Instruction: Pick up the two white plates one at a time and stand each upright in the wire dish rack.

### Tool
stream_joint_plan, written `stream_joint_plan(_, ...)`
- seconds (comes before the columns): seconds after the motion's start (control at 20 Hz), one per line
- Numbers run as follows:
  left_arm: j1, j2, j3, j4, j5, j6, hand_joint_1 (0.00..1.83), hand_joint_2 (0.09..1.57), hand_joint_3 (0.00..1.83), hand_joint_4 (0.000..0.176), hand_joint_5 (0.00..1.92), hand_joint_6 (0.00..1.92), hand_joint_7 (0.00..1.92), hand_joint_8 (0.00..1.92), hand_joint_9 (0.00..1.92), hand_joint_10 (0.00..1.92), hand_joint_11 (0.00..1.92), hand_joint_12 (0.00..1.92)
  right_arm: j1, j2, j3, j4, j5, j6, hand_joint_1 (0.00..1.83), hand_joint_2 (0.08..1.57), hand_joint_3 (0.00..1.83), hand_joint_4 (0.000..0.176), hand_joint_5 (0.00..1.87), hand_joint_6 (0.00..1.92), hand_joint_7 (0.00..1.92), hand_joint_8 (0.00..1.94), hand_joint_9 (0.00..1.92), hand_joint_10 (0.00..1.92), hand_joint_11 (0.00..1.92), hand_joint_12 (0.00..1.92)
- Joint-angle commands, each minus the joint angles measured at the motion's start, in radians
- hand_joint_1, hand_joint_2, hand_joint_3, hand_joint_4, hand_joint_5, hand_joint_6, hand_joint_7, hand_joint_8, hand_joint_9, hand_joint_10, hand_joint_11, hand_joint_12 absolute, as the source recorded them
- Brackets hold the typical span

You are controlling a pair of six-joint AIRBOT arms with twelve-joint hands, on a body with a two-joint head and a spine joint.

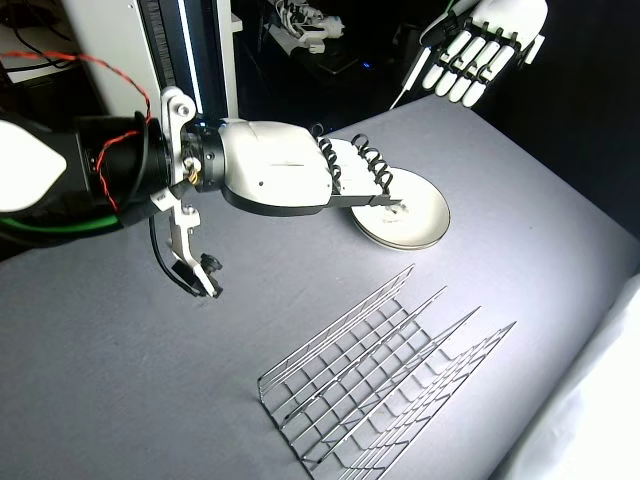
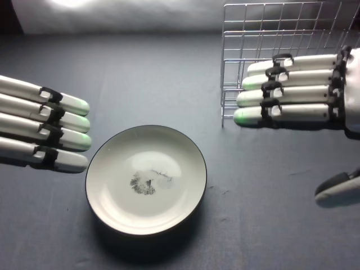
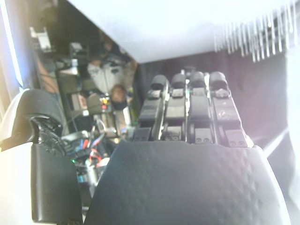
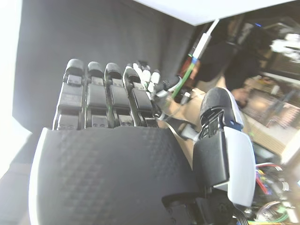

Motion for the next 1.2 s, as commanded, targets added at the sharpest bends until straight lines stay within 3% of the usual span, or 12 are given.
stream_joint_plan(0.0, -0.016, 0.001, 0.002, -0.087, -0.01, -0.005, 0.0, 1.09, 0.02, 0.0, 0.0, 0.0, 0.0, 0.0, 0.0, 0.0, 0.0, 0.0, 0.001, 0.0, 0.007, 0.066, 0.123, 0.0, 0.0, 1.14, 0.0, 0.0, 0.03, 0.01, 0.02, 0.0, 0.0, 0.0, 0.0, 0.0)
stream_joint_plan(0.1, -0.005, -0.015, 0.006, -0.075, -0.004, -0.002, 0.0, 1.1, 0.02, 0.0, 0.0, 0.0, 0.0, 0.0, 0.0, 0.0, 0.0, 0.0, 0.001, -0.005, 0.012, 0.066, 0.127, 0.0, 0.0, 1.14, 0.0, 0.0, 0.02, 0.0, 0.01, 0.0, 0.0, 0.0, 0.0, 0.0)
stream_joint_plan(0.25, 0.141, -0.065, 0.023, -0.148, 0.027, 0.07, 0.0, 1.08, 0.01, 0.0, 0.0, 0.0, 0.0, 0.0, 0.0, 0.0, 0.0, 0.0, 0.001, -0.006, 0.015, 0.071, 0.125, -0.006, 0.0, 1.15, 0.0, 0.0, 0.02, 0.01, 0.02, 0.01, 0.0, 0.0, 0.0, 0.0)
stream_joint_plan(0.4, 0.229, -0.106, 0.041, -0.196, 0.059, 0.09, 0.0, 1.07, 0.0, 0.0, 0.0, 0.0, 0.0, 0.0, 0.0, 0.0, 0.0, 0.0, 0.001, -0.007, 0.016, 0.081, 0.123, -0.011, 0.0, 1.17, 0.01, 0.0, 0.0, 0.0, 0.0, 0.0, 0.0, 0.0, 0.0, 0.0)
stream_joint_plan(0.55, 0.316, -0.159, 0.061, -0.207, 0.071, 0.178, 0.0, 1.09, 0.01, 0.0, 0.0, 0.0, 0.0, 0.0, 0.0, 0.0, 0.0, 0.0, 0.0, -0.007, 0.018, 0.085, 0.122, -0.012, 0.0, 1.18, 0.01, 0.0, 0.0, 0.0, 0.0, 0.0, 0.0, 0.0, 0.0, 0.0)
stream_joint_plan(0.8, 0.38, -0.268, 0.165, -0.228, 0.09, 0.21, 0.0, 1.09, 0.01, 0.0, 0.0, 0.0, 0.0, 0.0, 0.0, 0.0, 0.0, 0.0, -0.001, -0.007, 0.02, 0.087, 0.127, -0.015, 0.0, 1.22, 0.02, 0.0, 0.0, 0.0, 0.0, 0.0, 0.0, 0.0, 0.0, 0.0)
stream_joint_plan(1.15, 0.422, -0.34, 0.226, -0.23, 0.111, 0.231, 0.0, 1.11, 0.01, 0.0, 0.0, 0.0, 0.0, 0.0, 0.0, 0.0, 0.0, 0.0, -0.002, -0.007, 0.02, 0.09, 0.136, -0.021, 0.09, 1.24, 0.0, 0.0, 0.0, 0.0, 0.0, 0.0, 0.0, 0.0, 0.0, 0.0)
